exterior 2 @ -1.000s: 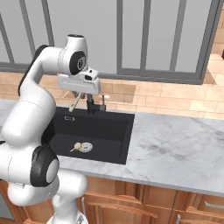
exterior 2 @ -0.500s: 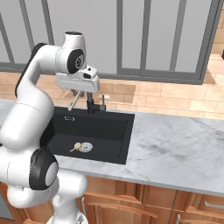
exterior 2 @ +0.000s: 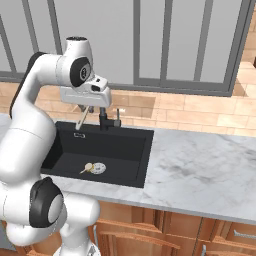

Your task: Pick up the dish brush and dish brush from the sink, and place them back in the cabinet, and close the cabinet doors.

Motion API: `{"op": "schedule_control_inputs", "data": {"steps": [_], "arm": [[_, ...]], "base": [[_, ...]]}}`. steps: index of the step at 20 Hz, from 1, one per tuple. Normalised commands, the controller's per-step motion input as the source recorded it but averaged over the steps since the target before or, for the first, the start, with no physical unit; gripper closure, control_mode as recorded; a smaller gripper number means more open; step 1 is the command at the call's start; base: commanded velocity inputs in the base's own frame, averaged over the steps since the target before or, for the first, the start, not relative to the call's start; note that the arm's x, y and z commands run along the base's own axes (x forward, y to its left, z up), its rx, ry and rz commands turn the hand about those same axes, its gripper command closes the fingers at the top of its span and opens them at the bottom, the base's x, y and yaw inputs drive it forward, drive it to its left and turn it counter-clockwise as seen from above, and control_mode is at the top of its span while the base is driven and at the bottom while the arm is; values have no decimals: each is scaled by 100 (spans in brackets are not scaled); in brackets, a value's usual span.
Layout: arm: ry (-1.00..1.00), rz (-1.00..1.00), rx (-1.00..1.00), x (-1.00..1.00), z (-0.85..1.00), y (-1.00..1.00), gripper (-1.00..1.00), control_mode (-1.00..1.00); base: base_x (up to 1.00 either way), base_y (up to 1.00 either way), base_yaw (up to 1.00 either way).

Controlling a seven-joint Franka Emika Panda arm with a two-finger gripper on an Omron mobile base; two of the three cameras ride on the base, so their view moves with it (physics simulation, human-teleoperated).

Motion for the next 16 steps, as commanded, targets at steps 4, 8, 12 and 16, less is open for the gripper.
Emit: {"op": "schedule_control_inputs", "data": {"steps": [4, 8, 12, 16], "arm": [[-4, 1, -3, -23, 0, 0, 100, -100], [-5, 1, -1, -23, 5, 0, 100, -100], [-2, 1, 0, -19, 12, 0, 100, -100], [-4, 0, 0, -28, 13, 0, 100, -100]], "base": [[0, 0, 0], [0, 0, 0], [0, 0, 0], [0, 0, 0]]}}
